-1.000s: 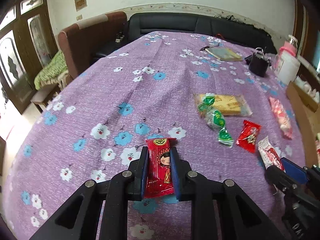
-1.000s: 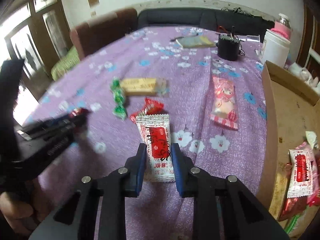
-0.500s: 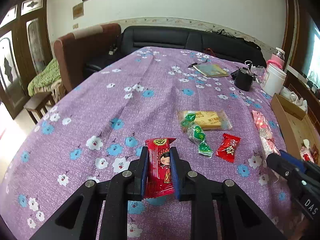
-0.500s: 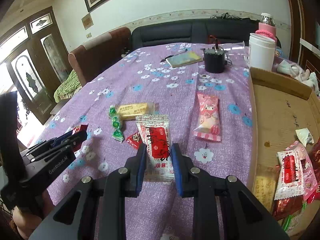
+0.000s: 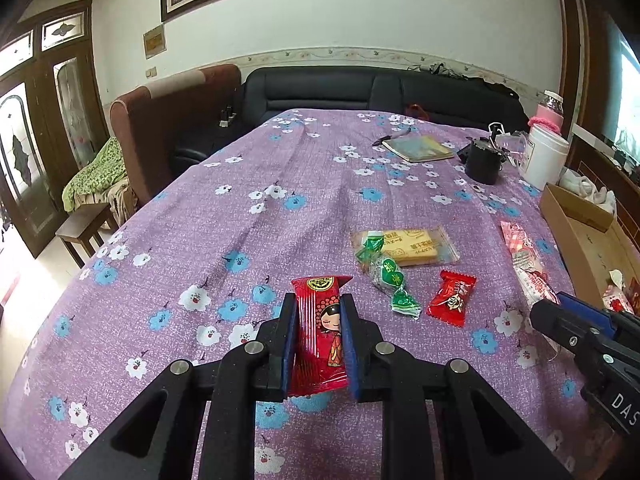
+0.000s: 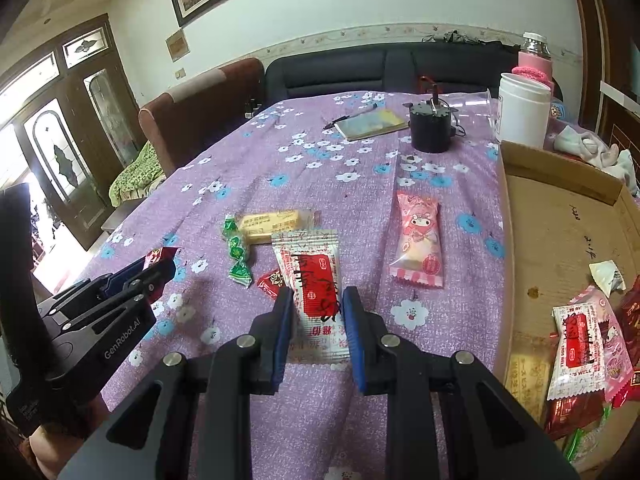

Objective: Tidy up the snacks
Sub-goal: 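Lift both held packets and carry them toward the cardboard tray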

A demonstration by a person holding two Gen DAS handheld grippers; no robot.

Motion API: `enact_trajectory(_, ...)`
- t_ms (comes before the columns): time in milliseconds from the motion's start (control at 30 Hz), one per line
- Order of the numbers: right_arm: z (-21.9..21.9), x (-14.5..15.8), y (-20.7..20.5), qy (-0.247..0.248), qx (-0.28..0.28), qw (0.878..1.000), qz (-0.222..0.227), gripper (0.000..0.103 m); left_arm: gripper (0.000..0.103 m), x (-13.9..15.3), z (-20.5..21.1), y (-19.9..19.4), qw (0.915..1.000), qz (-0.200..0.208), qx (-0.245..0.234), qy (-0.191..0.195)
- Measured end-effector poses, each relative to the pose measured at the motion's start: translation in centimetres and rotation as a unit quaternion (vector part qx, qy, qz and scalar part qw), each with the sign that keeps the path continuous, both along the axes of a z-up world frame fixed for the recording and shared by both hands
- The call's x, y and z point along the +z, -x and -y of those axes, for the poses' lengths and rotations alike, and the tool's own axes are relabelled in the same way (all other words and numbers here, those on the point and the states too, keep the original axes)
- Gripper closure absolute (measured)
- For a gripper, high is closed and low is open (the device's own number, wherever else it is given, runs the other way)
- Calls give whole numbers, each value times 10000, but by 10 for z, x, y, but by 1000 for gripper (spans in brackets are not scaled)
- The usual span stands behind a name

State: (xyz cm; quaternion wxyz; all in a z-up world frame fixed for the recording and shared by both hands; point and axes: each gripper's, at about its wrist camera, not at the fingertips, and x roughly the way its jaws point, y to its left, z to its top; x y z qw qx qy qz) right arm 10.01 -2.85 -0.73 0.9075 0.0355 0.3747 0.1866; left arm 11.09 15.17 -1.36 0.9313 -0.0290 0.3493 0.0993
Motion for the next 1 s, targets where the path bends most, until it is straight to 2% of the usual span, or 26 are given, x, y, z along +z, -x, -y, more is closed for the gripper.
enact_trajectory(1000,2,6,1,-21,-35,9999,94,79,82,5,2,6,9999,143,6,-44)
